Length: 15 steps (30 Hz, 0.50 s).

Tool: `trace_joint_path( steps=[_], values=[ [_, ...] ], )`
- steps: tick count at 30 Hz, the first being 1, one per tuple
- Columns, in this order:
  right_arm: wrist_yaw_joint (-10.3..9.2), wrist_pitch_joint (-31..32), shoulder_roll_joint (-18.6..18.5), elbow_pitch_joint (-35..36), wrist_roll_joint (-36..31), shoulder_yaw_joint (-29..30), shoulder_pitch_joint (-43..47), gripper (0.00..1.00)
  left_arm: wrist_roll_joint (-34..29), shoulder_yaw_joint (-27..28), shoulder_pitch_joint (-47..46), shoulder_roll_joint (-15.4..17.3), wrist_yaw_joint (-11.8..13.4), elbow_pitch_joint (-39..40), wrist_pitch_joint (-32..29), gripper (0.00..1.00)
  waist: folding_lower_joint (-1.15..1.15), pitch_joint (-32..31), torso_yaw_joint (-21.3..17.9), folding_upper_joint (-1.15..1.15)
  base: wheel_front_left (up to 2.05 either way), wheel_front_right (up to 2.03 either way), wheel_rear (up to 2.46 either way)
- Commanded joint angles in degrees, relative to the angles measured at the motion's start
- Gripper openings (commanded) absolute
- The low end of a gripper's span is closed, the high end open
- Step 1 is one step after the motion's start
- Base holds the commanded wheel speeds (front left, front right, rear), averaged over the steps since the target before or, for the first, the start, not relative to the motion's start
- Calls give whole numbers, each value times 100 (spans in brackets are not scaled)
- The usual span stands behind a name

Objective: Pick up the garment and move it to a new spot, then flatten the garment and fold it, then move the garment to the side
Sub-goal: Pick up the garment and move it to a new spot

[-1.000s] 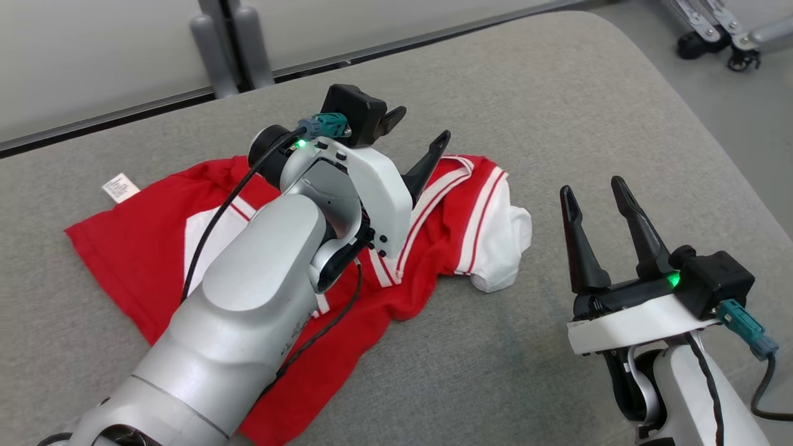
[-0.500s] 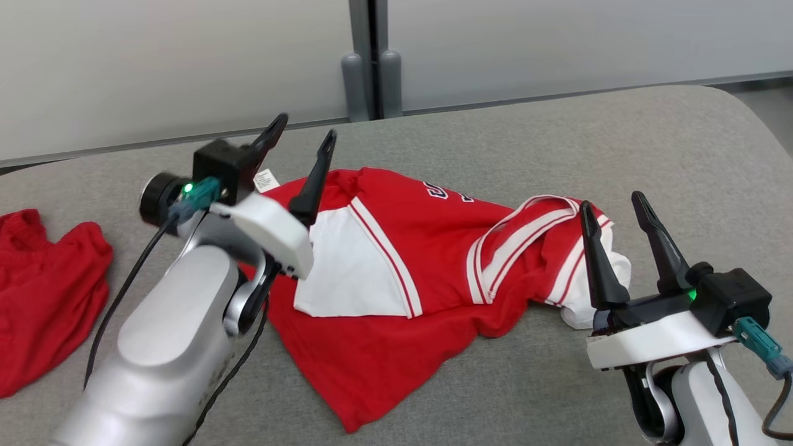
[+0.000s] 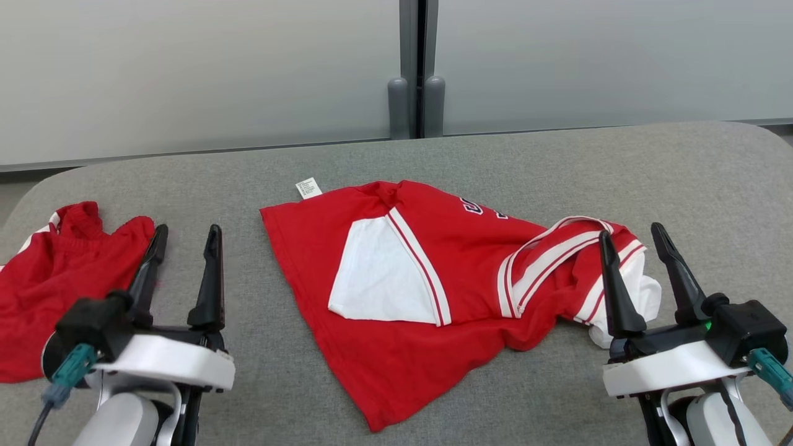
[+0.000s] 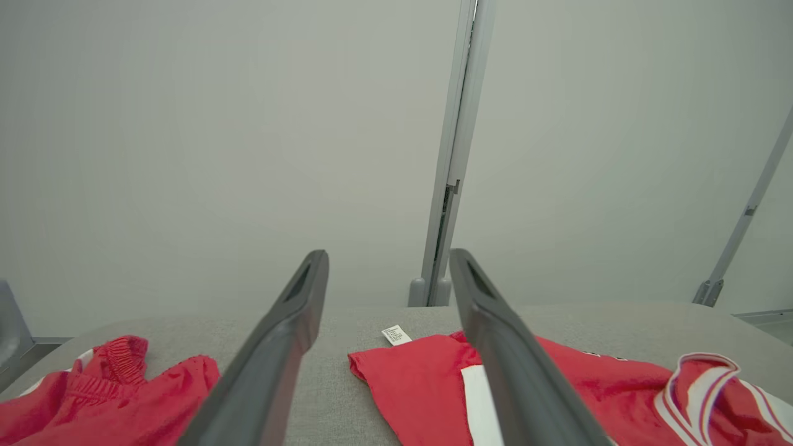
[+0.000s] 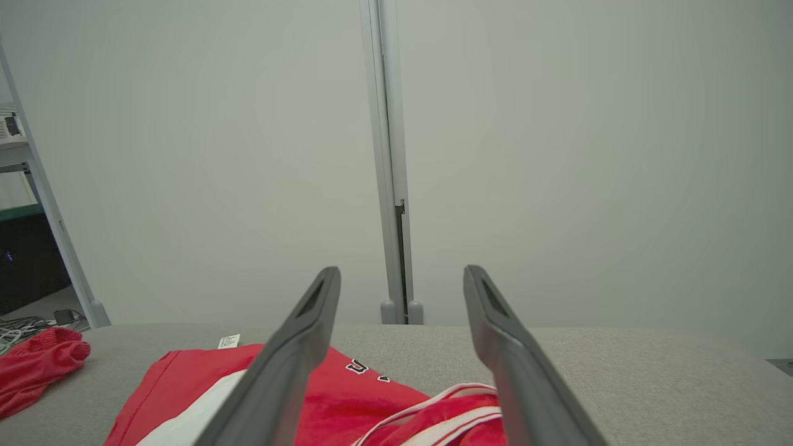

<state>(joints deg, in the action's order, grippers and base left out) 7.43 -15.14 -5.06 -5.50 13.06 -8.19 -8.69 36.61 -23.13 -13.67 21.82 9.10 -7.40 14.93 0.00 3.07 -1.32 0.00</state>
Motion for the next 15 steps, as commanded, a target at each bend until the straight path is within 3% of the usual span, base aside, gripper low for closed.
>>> trace_joint_path(
  steps=[1,9,15],
  values=[
    [11,-2,-16,20,-28,50,86,100,-251,283,364,-62,76,342,30,100,0,-27,17,0,0,0,0],
    [11,-2,20,7,41,181,326,100,-876,846,1351,-497,207,861,26,100,0,-131,18,0,0,0,0],
    [11,-2,49,-19,38,207,466,100,-1196,1070,1687,-951,1,933,26,100,0,-124,43,0,0,0,0]
  ],
)
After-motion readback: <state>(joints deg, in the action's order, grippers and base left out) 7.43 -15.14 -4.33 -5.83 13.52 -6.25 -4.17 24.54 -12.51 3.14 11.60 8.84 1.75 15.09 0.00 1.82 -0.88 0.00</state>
